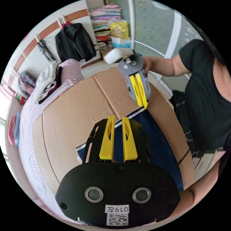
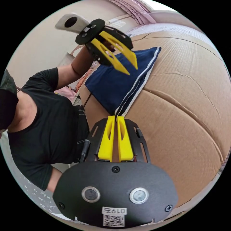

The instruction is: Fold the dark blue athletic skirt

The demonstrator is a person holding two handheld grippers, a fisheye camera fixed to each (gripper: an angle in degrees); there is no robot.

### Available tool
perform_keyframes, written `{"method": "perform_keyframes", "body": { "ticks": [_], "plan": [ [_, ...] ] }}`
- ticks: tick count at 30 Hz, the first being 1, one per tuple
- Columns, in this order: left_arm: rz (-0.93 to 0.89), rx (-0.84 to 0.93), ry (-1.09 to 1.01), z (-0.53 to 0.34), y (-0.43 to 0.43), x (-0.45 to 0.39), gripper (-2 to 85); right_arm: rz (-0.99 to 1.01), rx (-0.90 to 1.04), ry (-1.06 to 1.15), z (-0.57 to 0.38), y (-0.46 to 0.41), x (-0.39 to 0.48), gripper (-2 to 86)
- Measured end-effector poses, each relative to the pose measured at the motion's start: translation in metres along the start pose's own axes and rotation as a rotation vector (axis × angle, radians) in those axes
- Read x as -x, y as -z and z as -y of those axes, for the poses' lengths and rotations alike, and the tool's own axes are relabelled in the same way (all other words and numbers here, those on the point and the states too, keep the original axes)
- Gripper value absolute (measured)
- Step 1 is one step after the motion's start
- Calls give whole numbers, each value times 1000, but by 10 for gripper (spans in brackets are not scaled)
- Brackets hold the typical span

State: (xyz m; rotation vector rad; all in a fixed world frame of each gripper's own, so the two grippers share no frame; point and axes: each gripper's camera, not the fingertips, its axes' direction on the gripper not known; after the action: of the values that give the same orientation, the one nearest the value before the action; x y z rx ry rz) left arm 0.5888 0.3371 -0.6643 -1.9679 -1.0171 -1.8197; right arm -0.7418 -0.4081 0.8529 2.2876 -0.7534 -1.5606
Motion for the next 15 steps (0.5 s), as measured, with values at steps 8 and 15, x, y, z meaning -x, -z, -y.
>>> {"method": "perform_keyframes", "body": {
  "ticks": [8, 15],
  "plan": [
    [-73, -87, 659, -103, 33, 185, 95, -77, -39, -66, -8, -46, 21, -6],
    [-279, -51, 745, -126, 23, 267, 110, -79, -29, -58, -11, -76, 29, -7]
  ]
}}
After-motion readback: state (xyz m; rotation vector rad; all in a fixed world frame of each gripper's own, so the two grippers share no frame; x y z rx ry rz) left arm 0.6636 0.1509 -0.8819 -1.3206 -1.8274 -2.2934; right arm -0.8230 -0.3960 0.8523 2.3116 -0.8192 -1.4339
